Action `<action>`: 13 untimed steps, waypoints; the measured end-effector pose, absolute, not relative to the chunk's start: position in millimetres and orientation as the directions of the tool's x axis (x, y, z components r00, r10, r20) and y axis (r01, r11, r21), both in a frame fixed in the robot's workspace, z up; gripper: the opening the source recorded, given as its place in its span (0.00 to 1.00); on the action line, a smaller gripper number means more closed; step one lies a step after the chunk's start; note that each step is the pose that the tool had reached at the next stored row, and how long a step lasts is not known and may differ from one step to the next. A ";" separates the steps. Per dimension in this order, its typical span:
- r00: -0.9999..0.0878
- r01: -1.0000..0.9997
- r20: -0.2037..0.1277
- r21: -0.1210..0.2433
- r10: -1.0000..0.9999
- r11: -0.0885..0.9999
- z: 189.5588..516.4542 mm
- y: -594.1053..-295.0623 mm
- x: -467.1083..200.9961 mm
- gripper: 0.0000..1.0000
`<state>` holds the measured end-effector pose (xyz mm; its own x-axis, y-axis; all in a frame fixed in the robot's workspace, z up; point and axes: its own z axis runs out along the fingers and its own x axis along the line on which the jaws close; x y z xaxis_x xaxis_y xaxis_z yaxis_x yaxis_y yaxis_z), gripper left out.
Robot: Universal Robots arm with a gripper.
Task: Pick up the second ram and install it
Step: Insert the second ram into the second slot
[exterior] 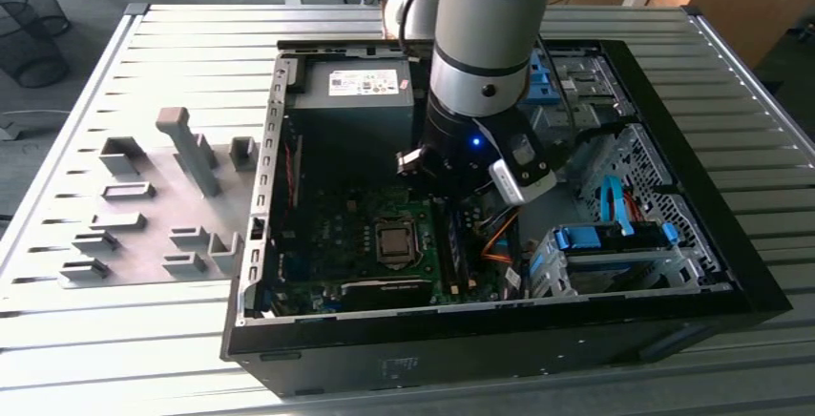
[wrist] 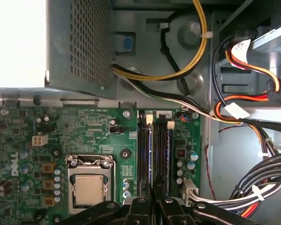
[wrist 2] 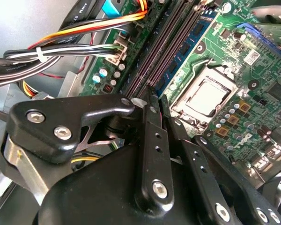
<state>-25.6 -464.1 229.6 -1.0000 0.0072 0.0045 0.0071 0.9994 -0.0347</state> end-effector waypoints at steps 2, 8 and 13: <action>-1.000 0.007 0.005 -0.032 0.007 0.999 229.5 -466.1 -25.8 0.14; -1.000 0.007 0.005 -0.032 0.007 0.999 229.3 -466.9 -26.0 0.14; -1.000 0.007 0.004 -0.032 0.007 0.999 228.4 -467.0 -26.0 0.14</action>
<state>-26.0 -467.0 228.4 -1.0000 0.0072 0.0045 0.0070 0.9995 -0.0319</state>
